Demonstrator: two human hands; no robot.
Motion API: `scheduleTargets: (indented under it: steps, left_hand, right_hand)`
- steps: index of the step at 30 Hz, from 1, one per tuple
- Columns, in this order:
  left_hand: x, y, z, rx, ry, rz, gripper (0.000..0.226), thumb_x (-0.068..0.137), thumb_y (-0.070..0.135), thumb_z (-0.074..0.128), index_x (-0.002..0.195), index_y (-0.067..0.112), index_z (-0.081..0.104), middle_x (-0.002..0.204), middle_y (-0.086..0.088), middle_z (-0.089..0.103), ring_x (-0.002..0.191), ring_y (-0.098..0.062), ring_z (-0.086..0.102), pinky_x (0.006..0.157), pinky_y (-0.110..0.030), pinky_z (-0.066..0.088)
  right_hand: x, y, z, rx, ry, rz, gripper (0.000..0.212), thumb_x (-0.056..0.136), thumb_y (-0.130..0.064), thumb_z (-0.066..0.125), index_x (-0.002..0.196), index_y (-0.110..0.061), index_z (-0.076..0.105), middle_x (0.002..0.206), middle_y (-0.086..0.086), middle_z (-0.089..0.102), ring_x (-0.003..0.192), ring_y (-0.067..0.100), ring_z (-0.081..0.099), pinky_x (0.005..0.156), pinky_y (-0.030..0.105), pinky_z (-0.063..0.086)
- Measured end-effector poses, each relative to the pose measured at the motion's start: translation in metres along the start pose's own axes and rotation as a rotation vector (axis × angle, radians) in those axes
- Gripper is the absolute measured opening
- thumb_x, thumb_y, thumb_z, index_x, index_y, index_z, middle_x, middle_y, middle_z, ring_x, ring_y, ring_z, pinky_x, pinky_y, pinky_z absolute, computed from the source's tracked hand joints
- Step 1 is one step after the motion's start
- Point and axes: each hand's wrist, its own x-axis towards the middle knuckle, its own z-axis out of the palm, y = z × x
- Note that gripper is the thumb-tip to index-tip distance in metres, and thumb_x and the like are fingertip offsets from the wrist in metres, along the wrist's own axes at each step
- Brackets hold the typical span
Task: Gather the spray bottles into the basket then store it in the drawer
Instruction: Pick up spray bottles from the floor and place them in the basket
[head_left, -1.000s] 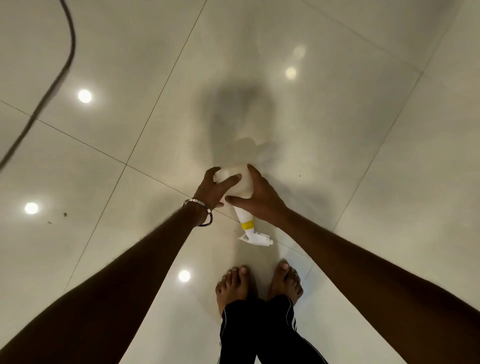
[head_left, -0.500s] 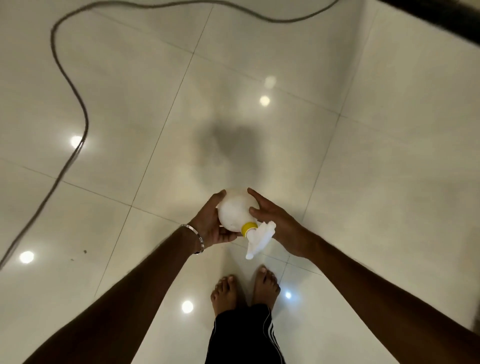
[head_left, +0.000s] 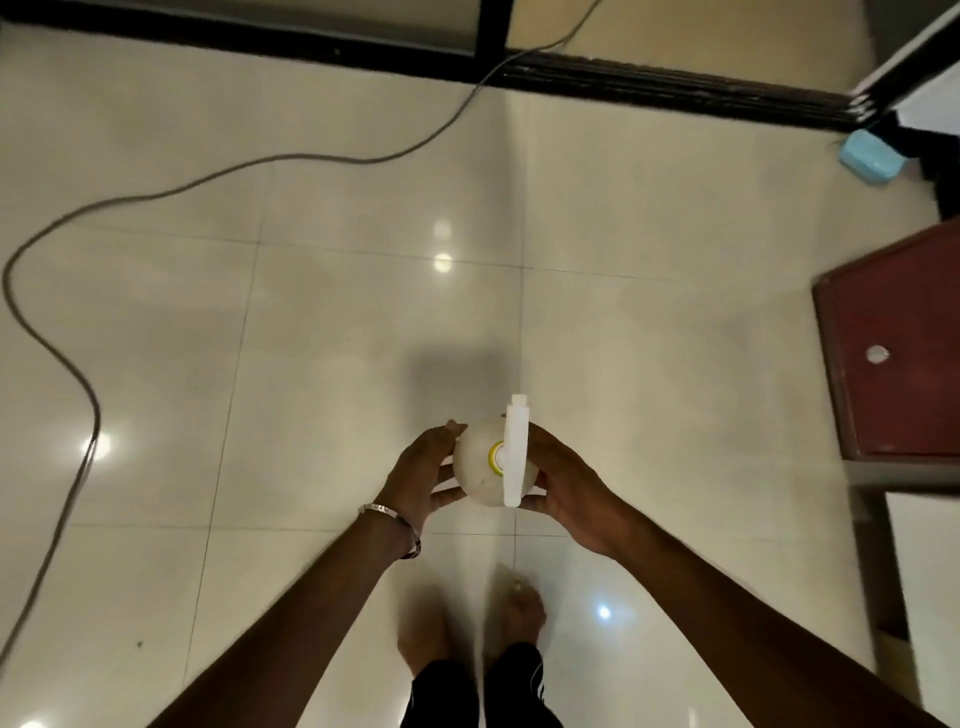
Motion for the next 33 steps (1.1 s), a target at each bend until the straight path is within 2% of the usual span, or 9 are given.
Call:
scheduleTargets:
  steps: [2,6,10,12,16,18,22,29,33]
  left_hand:
    - [-0.012,0.001,0.024,0.085,-0.075,0.025,0.032,0.090,0.041,0.059,0.117,0.025,0.065,0.121,-0.001,0.068,0.108,-0.021,0.065,0.074,-0.033,0.058]
    - [-0.025,-0.004,0.066,0.197,-0.123,0.032,0.027,0.087,0.038,0.065,0.111,0.026,0.068,0.115,-0.002,0.070,0.104,-0.023,0.068,0.077,-0.037,0.059]
    - [-0.032,-0.015,0.129,0.298,-0.160,0.049,0.022,0.091,0.034,0.062,0.110,0.025,0.069,0.115,-0.003,0.070,0.103,-0.024,0.069,0.072,-0.036,0.059]
    - [-0.035,-0.027,0.169,0.347,-0.174,0.049,0.023,0.093,0.033,0.059,0.112,0.023,0.068,0.117,-0.004,0.070,0.105,-0.026,0.068,0.071,-0.036,0.059]
    - [-0.050,-0.065,0.245,0.407,-0.197,0.008,0.028,0.093,0.037,0.058,0.113,0.020,0.067,0.117,-0.006,0.070,0.108,-0.029,0.066,0.083,-0.047,0.058]
    - [-0.054,-0.081,0.294,0.451,-0.242,0.017,0.030,0.092,0.038,0.058,0.114,0.019,0.067,0.118,-0.006,0.070,0.109,-0.029,0.066,0.085,-0.048,0.057]
    - [-0.061,-0.106,0.386,0.557,-0.334,0.042,0.032,0.090,0.039,0.061,0.113,0.019,0.067,0.115,-0.002,0.071,0.108,-0.020,0.067,0.080,-0.044,0.059]
    - [-0.073,-0.150,0.548,0.747,-0.448,0.091,0.031,0.088,0.035,0.065,0.109,0.013,0.069,0.115,-0.005,0.069,0.109,-0.020,0.064,0.079,-0.046,0.060]
    - [-0.083,-0.178,0.636,0.852,-0.519,0.106,0.025,0.087,0.035,0.066,0.102,0.015,0.071,0.113,-0.005,0.069,0.109,-0.020,0.063,0.077,-0.045,0.060]
  right_hand:
    - [-0.023,0.002,-0.021,0.017,0.047,-0.008,0.039,0.092,-0.058,0.058,0.130,-0.048,0.058,0.127,-0.010,0.068,0.111,0.011,0.068,0.081,0.027,0.058]
    - [-0.065,0.007,-0.051,0.028,0.091,-0.063,0.045,0.091,-0.065,0.055,0.134,-0.050,0.054,0.130,-0.012,0.067,0.115,0.012,0.067,0.084,0.028,0.058]
    - [-0.116,0.012,-0.095,0.095,0.159,-0.148,0.038,0.096,-0.056,0.052,0.134,-0.052,0.053,0.132,-0.013,0.065,0.117,0.010,0.066,0.084,0.027,0.058]
    - [-0.147,0.019,-0.122,0.164,0.211,-0.205,0.040,0.091,-0.059,0.057,0.131,-0.054,0.055,0.132,-0.016,0.064,0.119,0.008,0.064,0.089,0.032,0.058]
    - [-0.206,0.040,-0.172,0.267,0.364,-0.253,0.041,0.092,-0.050,0.060,0.133,-0.045,0.057,0.134,-0.018,0.063,0.123,0.004,0.060,0.099,0.042,0.054]
    - [-0.238,0.044,-0.207,0.287,0.451,-0.287,0.037,0.095,-0.046,0.059,0.132,-0.046,0.057,0.130,-0.023,0.063,0.119,-0.003,0.059,0.099,0.041,0.054]
    - [-0.294,0.051,-0.273,0.335,0.560,-0.338,0.036,0.094,-0.050,0.059,0.130,-0.048,0.058,0.123,-0.030,0.065,0.111,-0.010,0.061,0.094,0.032,0.051]
    - [-0.381,0.073,-0.378,0.476,0.713,-0.457,0.037,0.090,-0.052,0.059,0.127,-0.047,0.061,0.125,-0.021,0.067,0.114,-0.001,0.064,0.085,0.025,0.056]
    - [-0.426,0.085,-0.434,0.575,0.846,-0.474,0.032,0.095,-0.046,0.057,0.127,-0.047,0.062,0.126,-0.019,0.067,0.116,0.005,0.064,0.092,0.032,0.055]
